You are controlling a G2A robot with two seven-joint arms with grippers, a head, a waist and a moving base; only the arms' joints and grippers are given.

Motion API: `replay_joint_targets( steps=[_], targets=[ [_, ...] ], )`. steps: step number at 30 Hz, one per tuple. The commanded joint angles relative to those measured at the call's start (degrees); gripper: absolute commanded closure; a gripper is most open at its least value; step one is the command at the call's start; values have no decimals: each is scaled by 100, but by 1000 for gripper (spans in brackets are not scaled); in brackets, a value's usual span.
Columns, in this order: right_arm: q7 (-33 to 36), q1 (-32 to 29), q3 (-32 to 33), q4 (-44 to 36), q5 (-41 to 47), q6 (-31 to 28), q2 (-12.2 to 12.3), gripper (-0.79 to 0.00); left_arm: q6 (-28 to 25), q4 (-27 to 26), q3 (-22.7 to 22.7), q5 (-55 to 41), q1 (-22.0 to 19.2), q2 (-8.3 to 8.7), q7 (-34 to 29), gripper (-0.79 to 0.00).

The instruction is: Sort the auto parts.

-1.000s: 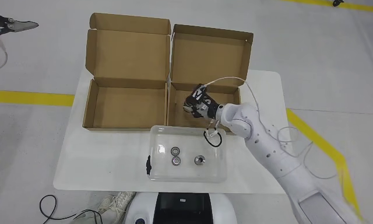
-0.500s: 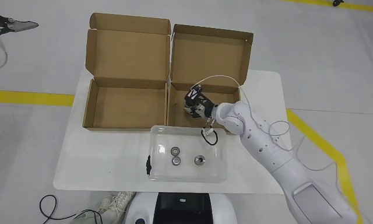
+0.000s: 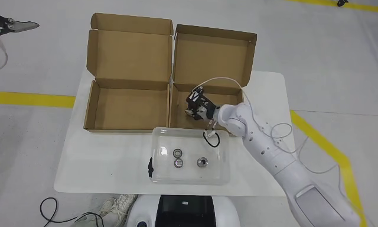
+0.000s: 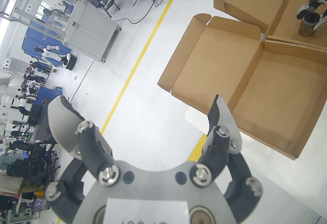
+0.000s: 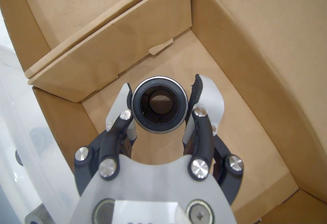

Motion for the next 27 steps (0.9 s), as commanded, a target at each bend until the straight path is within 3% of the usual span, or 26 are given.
replay_joint_targets(
  steps=[1,14,27],
  targets=[
    [10,-49,68,-75,-35,-25,27,-428,0,0,0,0,0,0,0,-785],
    [259,-930,856,-1864,-466,-373,399,-486,0,0,0,0,0,0,0,-785],
    [479,-1826,1397,-3513,-724,-1118,683,-477,0,0,0,0,0,0,0,-785]
  ],
)
